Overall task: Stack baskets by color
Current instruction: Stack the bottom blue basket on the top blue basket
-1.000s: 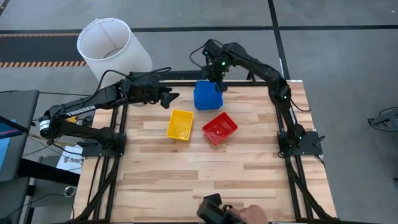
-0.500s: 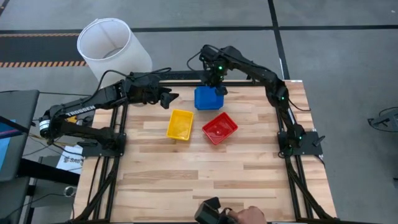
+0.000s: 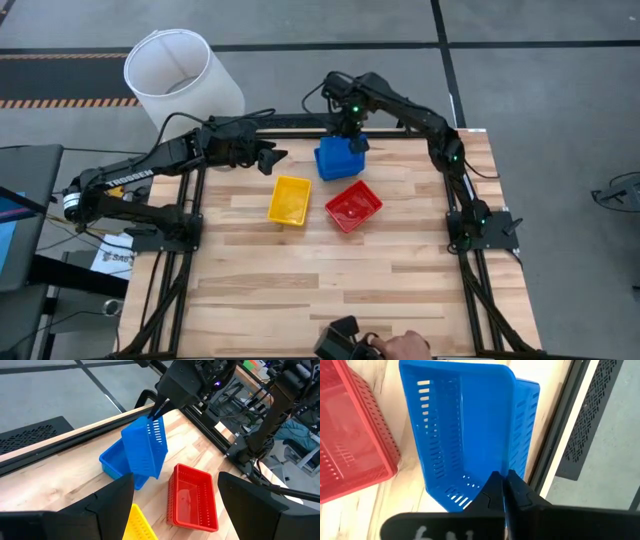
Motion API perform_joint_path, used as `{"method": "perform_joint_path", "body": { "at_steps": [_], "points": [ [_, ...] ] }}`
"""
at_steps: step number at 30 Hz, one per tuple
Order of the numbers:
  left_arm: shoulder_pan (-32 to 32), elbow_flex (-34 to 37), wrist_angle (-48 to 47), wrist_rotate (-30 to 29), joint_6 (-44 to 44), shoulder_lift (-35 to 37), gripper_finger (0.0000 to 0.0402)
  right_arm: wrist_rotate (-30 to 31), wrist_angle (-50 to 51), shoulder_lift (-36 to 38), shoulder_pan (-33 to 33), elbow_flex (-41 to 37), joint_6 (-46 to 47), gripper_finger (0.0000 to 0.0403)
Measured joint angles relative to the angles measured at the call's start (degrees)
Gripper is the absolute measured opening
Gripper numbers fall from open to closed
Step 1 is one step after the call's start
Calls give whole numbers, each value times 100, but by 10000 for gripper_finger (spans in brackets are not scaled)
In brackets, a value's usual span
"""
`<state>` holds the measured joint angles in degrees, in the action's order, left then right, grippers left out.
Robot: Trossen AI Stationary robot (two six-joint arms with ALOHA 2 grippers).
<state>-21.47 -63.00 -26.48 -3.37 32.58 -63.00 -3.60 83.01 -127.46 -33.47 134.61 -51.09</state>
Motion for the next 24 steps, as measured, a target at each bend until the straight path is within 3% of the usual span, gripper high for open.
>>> {"method": "perform_joint_path", "body": {
  "at_steps": [24],
  "points": [
    [0, 0, -46, 0, -7, -2, 276, -84, 175, 0, 49, 0, -879, 17]
  ]
}}
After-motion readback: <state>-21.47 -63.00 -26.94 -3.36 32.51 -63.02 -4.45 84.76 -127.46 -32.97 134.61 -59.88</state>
